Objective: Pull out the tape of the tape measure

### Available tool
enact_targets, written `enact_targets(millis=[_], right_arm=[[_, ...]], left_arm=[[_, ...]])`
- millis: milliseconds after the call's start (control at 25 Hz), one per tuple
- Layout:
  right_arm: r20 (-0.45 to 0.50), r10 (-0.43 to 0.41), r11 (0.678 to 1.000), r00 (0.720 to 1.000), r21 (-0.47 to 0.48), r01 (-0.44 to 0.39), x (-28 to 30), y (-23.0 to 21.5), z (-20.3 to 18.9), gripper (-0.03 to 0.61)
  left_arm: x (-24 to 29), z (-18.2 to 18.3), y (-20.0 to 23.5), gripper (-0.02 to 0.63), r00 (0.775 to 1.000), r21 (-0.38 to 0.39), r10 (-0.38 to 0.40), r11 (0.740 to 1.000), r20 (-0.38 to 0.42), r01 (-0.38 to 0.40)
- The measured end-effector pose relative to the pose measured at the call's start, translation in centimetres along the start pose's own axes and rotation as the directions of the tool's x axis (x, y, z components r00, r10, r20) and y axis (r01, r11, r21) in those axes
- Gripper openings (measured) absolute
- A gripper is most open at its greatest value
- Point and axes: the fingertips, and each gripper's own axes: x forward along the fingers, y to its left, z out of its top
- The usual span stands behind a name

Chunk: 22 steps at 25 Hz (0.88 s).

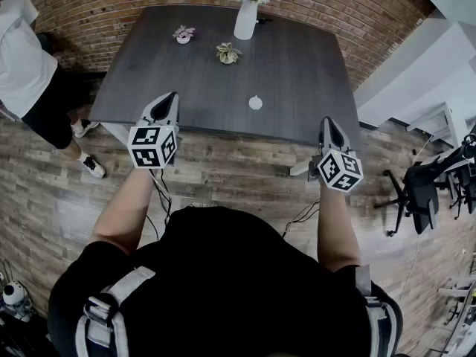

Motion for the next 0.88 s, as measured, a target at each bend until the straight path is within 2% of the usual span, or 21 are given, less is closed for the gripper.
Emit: enact_targets(millis=[440,600,680,800,880], right_arm=[[0.001,0.009,1.0,1.0,0.012,-0.009,1.1,-0.9,-0.3,-0.005],[0.022,0.035,0.999,0.999,0.04,-0.035,1.8,-1.1,-0.3,-0.003],[-0.011,0.066,0.997,0.998,0.041,-0.065,2.5,-0.5,-1.2,-0.002],[-0.152,0.155,0.988,0.976,0.034,-0.151,4.5,1.7,-4.8,0.003],[-0.28,0.234,0.972,0.931,0.058,-0.227,6.1,4.2,-8.6,0.198]], left_arm=[[1.4,-0.1,-0.8,0.009,1.0,0.017,-0.005,1.0,-0.01,0.005],[2.3,-0.3,-1.2,0.009,1.0,0.025,-0.011,1.0,-0.027,0.011],[2.5,-0.7,-1.6,0.009,0.999,0.023,-0.02,1.0,-0.046,0.021],[2.1,-2.4,-2.6,0.009,0.994,0.024,-0.055,0.998,-0.098,0.057],[1.8,-4.3,-3.0,0.009,0.985,0.038,-0.083,0.995,-0.152,0.09]])
